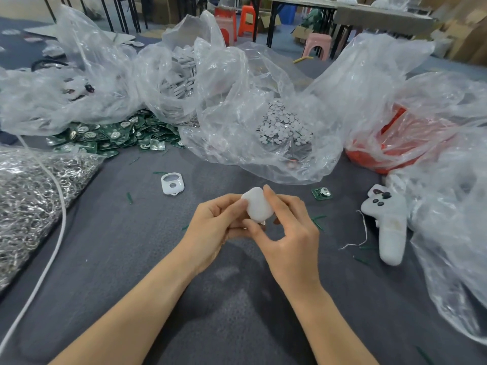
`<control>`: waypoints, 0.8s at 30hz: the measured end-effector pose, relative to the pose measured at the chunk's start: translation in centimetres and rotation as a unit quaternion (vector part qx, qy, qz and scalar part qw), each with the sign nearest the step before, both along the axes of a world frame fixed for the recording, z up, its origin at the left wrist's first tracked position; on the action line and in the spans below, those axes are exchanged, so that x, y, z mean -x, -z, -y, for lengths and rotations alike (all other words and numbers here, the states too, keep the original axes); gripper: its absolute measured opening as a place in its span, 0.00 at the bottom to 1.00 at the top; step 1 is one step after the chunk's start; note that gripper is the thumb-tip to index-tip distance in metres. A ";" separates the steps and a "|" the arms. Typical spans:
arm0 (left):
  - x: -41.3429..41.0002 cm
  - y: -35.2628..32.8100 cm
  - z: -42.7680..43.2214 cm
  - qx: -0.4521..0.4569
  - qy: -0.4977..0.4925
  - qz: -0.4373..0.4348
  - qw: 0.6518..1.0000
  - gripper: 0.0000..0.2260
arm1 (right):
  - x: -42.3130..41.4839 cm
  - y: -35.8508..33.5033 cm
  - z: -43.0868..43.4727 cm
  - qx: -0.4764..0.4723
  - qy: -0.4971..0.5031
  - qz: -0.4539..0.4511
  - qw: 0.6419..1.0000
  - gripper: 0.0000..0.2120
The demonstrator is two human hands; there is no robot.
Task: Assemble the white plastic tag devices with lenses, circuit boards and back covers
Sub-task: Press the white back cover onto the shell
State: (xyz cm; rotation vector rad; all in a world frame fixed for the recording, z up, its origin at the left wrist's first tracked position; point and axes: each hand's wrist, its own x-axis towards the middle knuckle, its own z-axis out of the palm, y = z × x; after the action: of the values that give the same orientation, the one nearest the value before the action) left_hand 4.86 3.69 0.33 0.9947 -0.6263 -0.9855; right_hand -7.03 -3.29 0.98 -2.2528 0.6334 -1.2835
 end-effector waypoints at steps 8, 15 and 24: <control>0.2 0.1 0.1 0.014 -0.081 0.085 0.993 0.08 | 0.0 0.0 0.0 -0.021 -0.004 0.010 1.000 0.23; -0.1 0.3 0.2 -0.003 -0.139 0.190 0.972 0.05 | 0.0 -0.3 0.2 -0.201 -0.051 0.026 0.978 0.23; -1.2 1.1 -0.7 -0.175 -0.151 0.520 0.822 0.14 | 1.7 -0.3 3.4 -0.264 0.100 -0.041 0.958 0.16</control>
State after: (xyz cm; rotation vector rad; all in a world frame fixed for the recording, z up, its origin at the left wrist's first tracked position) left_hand 6.05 4.37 -0.73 1.9201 -1.1489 -0.1823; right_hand -8.75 -6.64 1.32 -1.8362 1.1126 -0.9603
